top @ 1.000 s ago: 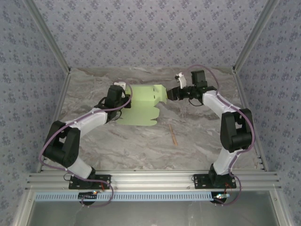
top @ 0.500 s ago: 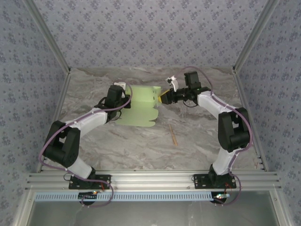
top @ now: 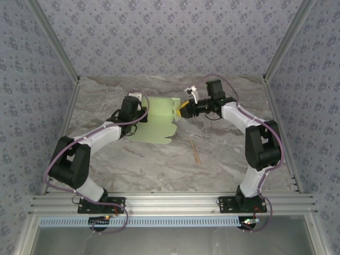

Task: Fold the paper box

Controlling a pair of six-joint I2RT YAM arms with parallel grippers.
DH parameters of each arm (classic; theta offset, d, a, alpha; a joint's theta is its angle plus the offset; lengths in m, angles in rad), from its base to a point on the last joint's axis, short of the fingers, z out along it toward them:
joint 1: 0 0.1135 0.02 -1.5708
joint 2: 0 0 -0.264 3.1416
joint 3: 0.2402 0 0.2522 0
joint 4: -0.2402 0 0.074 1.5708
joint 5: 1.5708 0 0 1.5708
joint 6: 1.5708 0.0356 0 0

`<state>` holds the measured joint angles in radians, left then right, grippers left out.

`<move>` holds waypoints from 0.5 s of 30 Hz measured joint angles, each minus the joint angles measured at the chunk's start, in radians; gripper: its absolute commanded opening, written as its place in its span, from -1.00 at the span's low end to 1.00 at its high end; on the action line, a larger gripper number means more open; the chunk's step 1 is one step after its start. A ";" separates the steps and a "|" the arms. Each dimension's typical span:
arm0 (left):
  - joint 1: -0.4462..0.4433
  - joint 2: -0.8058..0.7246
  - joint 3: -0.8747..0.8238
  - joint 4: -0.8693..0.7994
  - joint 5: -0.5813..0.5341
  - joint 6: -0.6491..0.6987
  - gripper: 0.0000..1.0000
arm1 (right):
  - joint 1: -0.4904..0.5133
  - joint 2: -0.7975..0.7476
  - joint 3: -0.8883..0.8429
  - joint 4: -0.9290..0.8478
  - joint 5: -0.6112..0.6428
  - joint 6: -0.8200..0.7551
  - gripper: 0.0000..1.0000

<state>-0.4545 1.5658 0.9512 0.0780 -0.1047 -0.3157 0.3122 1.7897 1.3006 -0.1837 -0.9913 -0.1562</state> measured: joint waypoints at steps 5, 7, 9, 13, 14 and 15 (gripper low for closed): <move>-0.001 0.000 0.003 -0.001 0.000 0.000 -1.00 | -0.002 0.000 0.010 -0.026 -0.031 -0.027 -0.07; -0.003 0.000 0.004 -0.002 0.000 0.000 -1.00 | -0.002 0.000 0.013 -0.035 -0.040 -0.037 -0.06; -0.004 0.000 0.008 -0.007 0.000 0.000 -1.00 | -0.003 0.000 0.013 -0.042 -0.050 -0.046 -0.05; -0.006 0.002 0.020 -0.016 -0.005 0.009 -1.00 | -0.006 0.000 0.013 -0.055 -0.064 -0.060 -0.05; -0.006 0.003 0.022 -0.018 -0.008 0.011 -1.00 | -0.006 0.000 0.013 -0.057 -0.066 -0.063 -0.05; -0.008 0.005 0.023 -0.019 -0.012 0.011 -1.00 | -0.007 0.000 0.013 -0.061 -0.068 -0.066 -0.04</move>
<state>-0.4622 1.5711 0.9745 0.0589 -0.1165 -0.3042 0.3054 1.7897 1.3140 -0.2443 -1.0592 -0.2226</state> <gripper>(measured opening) 0.107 0.475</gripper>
